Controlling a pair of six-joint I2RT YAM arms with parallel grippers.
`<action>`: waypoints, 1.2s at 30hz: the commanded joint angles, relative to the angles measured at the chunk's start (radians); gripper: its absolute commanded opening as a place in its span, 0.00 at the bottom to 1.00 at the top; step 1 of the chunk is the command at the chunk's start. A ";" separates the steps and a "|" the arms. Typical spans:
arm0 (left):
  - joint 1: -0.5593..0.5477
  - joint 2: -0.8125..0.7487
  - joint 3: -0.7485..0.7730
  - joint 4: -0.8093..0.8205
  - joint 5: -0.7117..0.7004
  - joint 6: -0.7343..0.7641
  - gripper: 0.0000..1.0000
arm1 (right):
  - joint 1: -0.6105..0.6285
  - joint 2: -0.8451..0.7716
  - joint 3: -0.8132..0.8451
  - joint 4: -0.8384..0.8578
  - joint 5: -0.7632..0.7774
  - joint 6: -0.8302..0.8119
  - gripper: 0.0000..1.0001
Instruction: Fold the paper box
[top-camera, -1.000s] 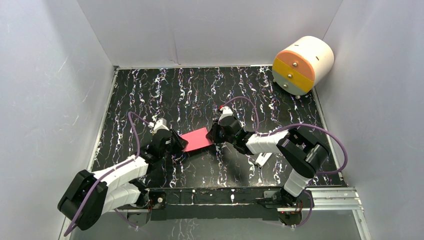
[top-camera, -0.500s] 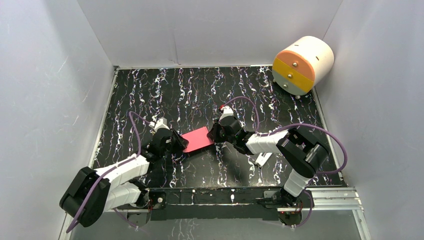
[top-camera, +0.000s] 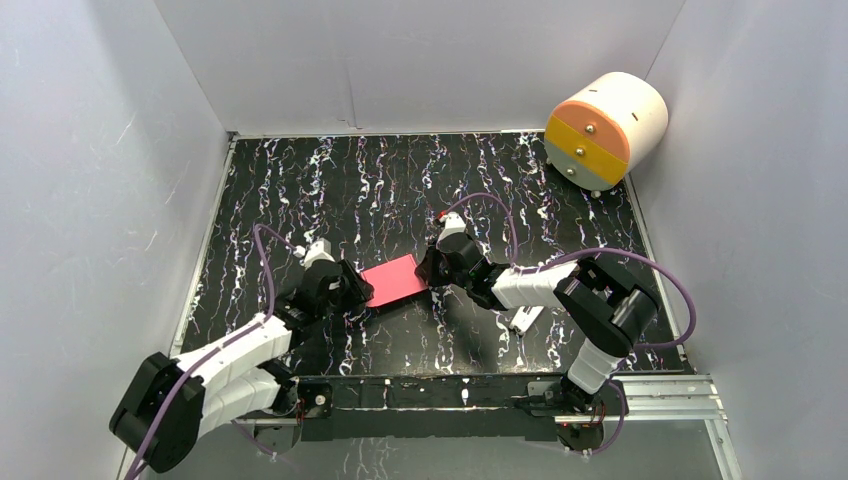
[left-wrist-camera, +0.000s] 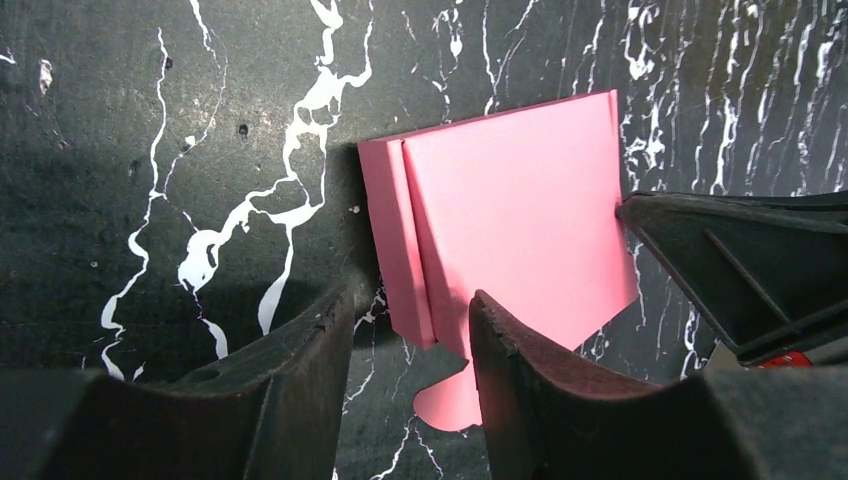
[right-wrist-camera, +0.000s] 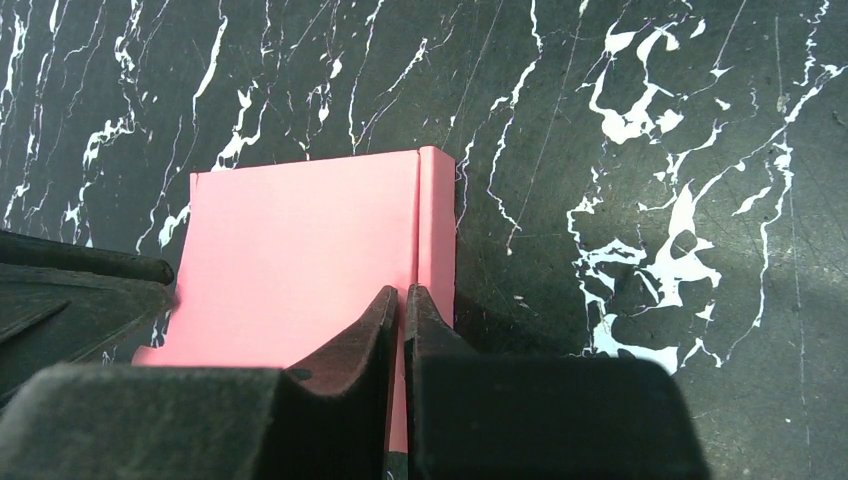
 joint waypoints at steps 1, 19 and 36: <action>-0.001 0.060 0.008 0.045 0.016 0.001 0.43 | 0.012 0.008 -0.004 -0.092 -0.019 -0.029 0.13; -0.001 0.154 -0.045 0.054 0.032 0.069 0.12 | -0.052 -0.111 0.011 -0.103 -0.118 -0.083 0.28; -0.001 0.211 -0.039 0.098 0.065 0.077 0.13 | -0.101 -0.007 -0.095 0.062 -0.325 -0.023 0.38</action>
